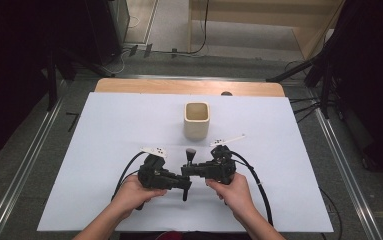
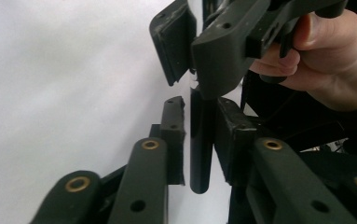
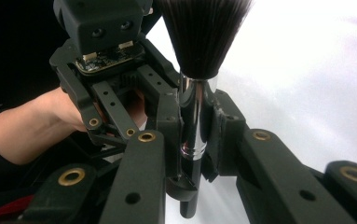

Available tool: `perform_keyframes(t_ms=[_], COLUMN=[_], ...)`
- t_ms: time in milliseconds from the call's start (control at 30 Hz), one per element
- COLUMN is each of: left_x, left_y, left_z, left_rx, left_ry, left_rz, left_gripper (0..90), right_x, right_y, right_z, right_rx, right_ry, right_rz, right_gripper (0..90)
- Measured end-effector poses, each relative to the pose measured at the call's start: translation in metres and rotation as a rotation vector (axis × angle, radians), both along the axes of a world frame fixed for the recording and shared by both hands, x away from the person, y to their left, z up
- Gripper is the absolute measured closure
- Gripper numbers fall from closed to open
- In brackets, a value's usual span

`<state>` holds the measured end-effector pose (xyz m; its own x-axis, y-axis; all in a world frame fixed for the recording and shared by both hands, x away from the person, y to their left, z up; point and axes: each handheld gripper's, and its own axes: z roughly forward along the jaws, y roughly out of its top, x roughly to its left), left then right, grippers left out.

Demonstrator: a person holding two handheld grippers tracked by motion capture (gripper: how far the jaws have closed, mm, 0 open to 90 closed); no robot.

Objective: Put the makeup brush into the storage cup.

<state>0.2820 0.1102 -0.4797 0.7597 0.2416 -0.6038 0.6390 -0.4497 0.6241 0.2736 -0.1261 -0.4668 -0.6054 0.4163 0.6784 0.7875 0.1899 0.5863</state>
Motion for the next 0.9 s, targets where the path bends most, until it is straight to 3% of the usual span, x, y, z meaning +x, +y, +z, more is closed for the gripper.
perform_keyframes(t_ms=[400, 533, 800, 900], left_x=[0.0000, 0.0002, 0.0004, 0.0008], left_y=[-0.0007, -0.0003, 0.0006, 0.0009], left_z=[0.0017, 0.0020, 0.0026, 0.0026], left_rx=[0.000, 0.007, 0.004, 0.004], left_ry=[-0.012, -0.019, -0.025, -0.029], left_rz=[0.008, 0.016, 0.024, 0.026], left_gripper=[79.4, 79.3, 79.4, 79.4], right_x=[-0.0005, -0.0007, -0.0028, -0.0040], right_y=[-0.0007, -0.0009, -0.0026, -0.0041], right_z=[0.0006, 0.0012, 0.0034, 0.0035], right_rx=[0.009, 0.021, 0.048, 0.049], right_ry=[-0.006, -0.003, -0.059, -0.105], right_rz=[-0.017, -0.021, -0.047, -0.065], right_gripper=[77.3, 70.2, 52.4, 45.7])
